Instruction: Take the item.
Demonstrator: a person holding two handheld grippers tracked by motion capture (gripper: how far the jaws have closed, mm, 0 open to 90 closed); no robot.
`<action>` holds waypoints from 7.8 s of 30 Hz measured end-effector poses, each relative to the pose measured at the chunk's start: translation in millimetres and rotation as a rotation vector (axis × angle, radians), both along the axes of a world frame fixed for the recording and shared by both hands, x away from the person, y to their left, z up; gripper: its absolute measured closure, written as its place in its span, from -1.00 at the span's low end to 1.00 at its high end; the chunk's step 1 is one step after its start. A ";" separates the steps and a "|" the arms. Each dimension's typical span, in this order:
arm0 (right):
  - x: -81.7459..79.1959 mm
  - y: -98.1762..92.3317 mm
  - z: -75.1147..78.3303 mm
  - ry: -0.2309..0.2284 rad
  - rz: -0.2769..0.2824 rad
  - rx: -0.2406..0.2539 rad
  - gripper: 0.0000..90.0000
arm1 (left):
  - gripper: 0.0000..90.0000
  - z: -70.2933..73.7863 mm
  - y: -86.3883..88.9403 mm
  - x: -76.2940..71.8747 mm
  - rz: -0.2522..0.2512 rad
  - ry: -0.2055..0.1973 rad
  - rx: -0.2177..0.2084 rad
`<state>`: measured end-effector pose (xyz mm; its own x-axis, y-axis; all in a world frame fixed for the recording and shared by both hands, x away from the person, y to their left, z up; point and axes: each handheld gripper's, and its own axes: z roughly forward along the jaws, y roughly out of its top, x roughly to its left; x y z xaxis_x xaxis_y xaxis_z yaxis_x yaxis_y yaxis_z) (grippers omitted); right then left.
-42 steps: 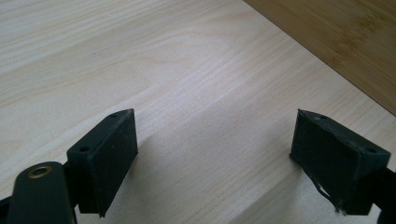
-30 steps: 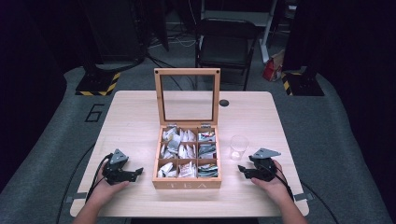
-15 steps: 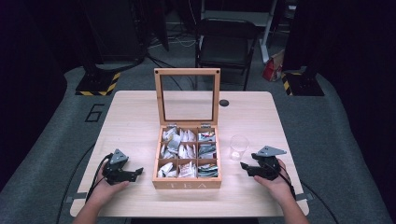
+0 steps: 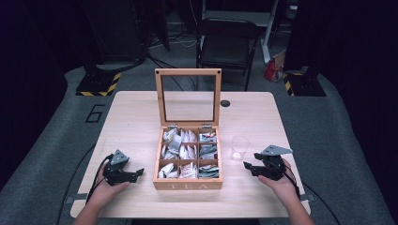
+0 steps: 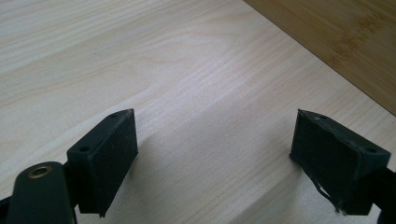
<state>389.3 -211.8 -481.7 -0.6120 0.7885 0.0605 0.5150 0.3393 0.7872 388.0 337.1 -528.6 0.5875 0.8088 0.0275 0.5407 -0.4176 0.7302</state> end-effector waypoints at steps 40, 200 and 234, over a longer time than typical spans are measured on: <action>15.7 42.1 77.1 -0.061 0.137 0.010 -0.16 | -0.69 -0.5 -0.6 -0.1 0.007 -0.002 -0.008; 105.2 229.5 56.0 0.019 0.384 -0.005 0.26 | -0.69 -0.4 -0.6 -0.2 0.008 -0.002 -0.008; 108.9 238.1 42.4 0.105 0.423 -0.026 0.43 | -0.69 -0.1 -0.1 -0.2 0.002 0.001 -0.001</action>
<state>498.3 26.2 -439.3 -0.8729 0.4721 0.1233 0.4034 0.5563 0.7265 387.8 336.9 -528.7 0.5856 0.8102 0.0262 0.5422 -0.4156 0.7303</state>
